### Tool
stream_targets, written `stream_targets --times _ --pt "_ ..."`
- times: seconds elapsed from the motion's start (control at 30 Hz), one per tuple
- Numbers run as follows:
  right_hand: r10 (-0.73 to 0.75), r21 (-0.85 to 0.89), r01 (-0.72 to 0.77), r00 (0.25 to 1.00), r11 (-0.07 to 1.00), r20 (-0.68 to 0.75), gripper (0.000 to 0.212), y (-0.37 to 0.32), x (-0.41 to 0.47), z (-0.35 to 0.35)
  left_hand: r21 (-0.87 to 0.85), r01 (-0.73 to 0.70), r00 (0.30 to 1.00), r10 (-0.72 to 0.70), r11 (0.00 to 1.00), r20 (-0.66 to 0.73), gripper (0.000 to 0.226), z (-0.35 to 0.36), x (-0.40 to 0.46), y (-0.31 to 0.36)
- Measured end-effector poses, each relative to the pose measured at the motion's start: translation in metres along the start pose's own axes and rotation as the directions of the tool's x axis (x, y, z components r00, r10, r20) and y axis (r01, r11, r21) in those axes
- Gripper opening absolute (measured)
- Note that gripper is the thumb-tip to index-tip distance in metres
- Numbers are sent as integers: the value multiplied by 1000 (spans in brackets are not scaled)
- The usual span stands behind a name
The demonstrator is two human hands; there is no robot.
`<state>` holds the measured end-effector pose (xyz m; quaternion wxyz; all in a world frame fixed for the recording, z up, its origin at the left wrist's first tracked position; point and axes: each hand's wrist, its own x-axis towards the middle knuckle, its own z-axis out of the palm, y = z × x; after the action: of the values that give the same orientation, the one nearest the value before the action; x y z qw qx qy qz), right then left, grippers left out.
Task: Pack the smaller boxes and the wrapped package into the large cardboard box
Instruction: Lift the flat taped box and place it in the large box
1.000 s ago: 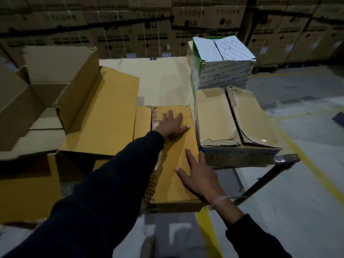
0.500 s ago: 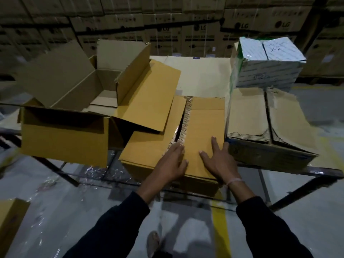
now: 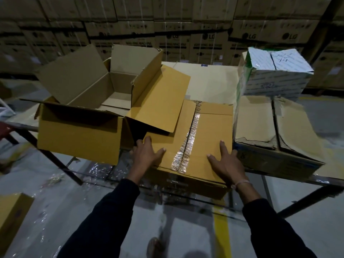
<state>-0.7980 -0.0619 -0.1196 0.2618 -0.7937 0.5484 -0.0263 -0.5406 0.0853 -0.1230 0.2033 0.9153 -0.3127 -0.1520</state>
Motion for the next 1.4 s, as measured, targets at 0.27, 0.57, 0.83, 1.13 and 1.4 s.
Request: stream_targets --times 0.27,0.57,0.83,1.13,1.4 --pt "-5 -13 5 999 1000 37 109 27 -25 6 -69 1 1000 0 998 26 101 27 -58 -30" --pt "47 338 -22 997 941 -67 121 17 -4 7 -323 78 993 -43 943 114 109 17 -19 -31" --pt "83 528 -62 996 847 -16 95 15 1 2 -383 104 993 -74 918 92 122 13 -23 -25" --pt "63 520 -65 998 852 21 103 39 -57 4 -288 53 999 -48 956 26 112 11 -81 -43" --pt "104 500 -96 995 861 12 103 55 -117 14 -276 40 997 -20 960 73 121 13 -121 -66"
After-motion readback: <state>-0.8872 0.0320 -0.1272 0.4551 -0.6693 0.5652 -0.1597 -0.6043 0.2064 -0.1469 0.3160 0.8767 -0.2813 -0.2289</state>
